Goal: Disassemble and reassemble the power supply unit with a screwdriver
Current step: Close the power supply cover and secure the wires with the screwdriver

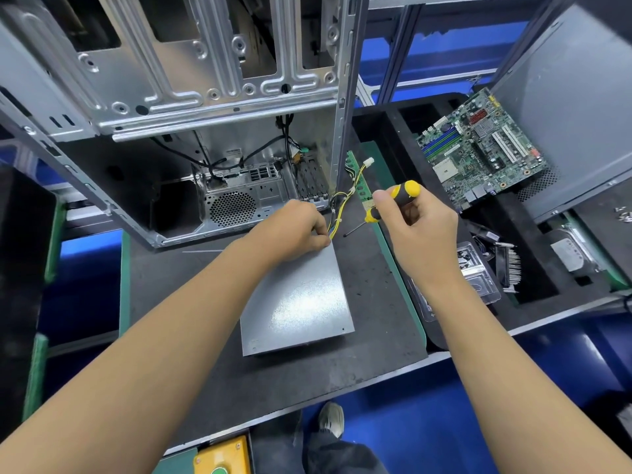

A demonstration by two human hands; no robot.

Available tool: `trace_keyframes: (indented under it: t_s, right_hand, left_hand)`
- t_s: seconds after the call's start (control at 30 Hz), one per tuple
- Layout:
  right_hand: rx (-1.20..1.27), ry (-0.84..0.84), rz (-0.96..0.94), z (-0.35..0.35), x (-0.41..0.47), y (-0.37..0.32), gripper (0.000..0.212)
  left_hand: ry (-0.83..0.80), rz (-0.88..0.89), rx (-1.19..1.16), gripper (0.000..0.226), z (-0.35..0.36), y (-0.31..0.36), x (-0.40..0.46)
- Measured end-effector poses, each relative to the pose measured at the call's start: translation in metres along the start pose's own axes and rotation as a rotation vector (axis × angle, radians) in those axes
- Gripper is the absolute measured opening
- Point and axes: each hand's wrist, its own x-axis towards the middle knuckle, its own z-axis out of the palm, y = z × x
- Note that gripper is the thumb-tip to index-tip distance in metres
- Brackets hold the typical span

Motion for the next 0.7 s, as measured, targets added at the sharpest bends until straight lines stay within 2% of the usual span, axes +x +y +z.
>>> trace_keyframes:
  t_s: [0.2, 0.27, 0.33, 0.4, 0.47, 0.6, 0.7]
  right_hand:
    - [0.009, -0.013, -0.002, -0.003, -0.002, -0.003, 0.023]
    - [0.027, -0.006, 0.017, -0.005, -0.003, -0.003, 0.024]
    - [0.077, 0.016, 0.06, -0.007, -0.004, -0.004, 0.027]
    - [0.122, 0.047, 0.097, -0.006, -0.004, -0.005, 0.031]
    - [0.148, 0.044, 0.102, -0.002, -0.003, -0.01, 0.034]
    - [0.137, -0.093, 0.054, 0.016, -0.001, -0.026, 0.032]
    - [0.255, -0.184, 0.02, 0.037, -0.003, -0.043, 0.022]
  left_hand:
    - [-0.032, -0.046, 0.056, 0.015, -0.001, 0.008, 0.002]
    - [0.003, -0.072, -0.021, 0.017, -0.001, 0.006, -0.002]
    - [0.105, -0.195, -0.273, 0.022, -0.004, -0.002, -0.011]
    - [0.228, -0.361, -0.736, 0.03, -0.007, -0.015, -0.019]
    - [0.305, -0.432, -1.116, 0.035, -0.01, -0.026, -0.034]
    - [0.444, -0.491, -1.484, 0.025, -0.013, -0.045, -0.066]
    - [0.6, -0.559, -1.601, 0.019, -0.01, -0.055, -0.088]
